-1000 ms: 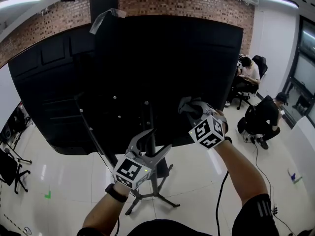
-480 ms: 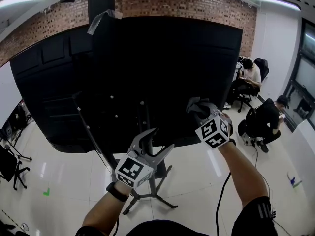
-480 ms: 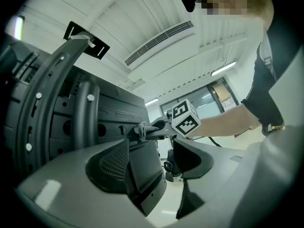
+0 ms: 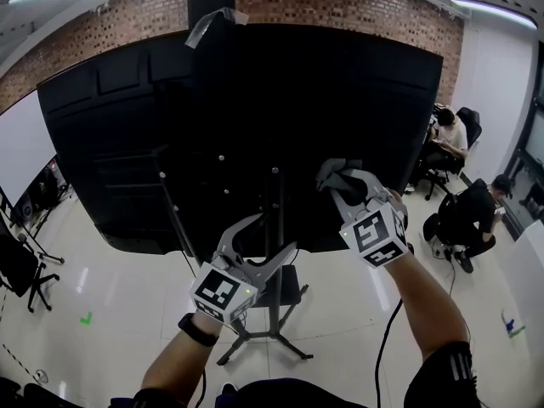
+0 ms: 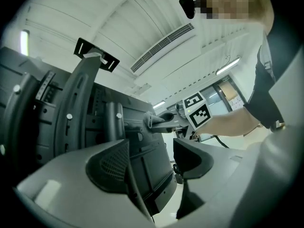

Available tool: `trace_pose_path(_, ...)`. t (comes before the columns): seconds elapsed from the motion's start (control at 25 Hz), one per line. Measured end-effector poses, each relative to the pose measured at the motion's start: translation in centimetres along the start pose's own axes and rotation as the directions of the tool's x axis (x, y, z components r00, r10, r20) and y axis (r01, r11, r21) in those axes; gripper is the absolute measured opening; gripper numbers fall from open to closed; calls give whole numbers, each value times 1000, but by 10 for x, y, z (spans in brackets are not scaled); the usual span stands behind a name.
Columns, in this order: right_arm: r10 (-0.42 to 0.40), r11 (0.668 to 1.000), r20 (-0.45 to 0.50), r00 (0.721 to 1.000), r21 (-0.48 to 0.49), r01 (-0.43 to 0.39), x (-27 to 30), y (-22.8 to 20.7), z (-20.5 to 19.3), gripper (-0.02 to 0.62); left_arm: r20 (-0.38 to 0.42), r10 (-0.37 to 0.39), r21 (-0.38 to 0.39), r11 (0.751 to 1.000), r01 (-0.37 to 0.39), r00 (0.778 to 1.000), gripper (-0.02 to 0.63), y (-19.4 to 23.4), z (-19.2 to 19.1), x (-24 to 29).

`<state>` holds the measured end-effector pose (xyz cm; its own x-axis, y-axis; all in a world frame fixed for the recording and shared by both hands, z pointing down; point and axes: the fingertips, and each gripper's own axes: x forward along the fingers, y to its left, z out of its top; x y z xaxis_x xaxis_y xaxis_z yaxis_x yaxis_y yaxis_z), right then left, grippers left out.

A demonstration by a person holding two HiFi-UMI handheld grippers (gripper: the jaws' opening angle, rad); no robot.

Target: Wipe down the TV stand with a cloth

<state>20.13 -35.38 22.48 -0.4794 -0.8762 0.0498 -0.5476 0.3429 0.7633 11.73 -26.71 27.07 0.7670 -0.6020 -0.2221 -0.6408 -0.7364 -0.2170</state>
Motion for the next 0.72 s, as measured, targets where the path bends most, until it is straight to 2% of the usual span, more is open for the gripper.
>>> trace_pose_path(0.12,-14,998,49,999,-64,18,4,12,40,40,18,9,16,1000,-9,1000,313,12,11,-18)
trace_pose_path(0.36,12,996,152,988,-89,2,16,57,134,40,16,35,33,999,-35,999,313,49,26,-68)
trace_pose_path(0.72,110,983,213,971,-169,-75,70,141,240,40,18,96,37,995,-96,995,313,117,39,-151)
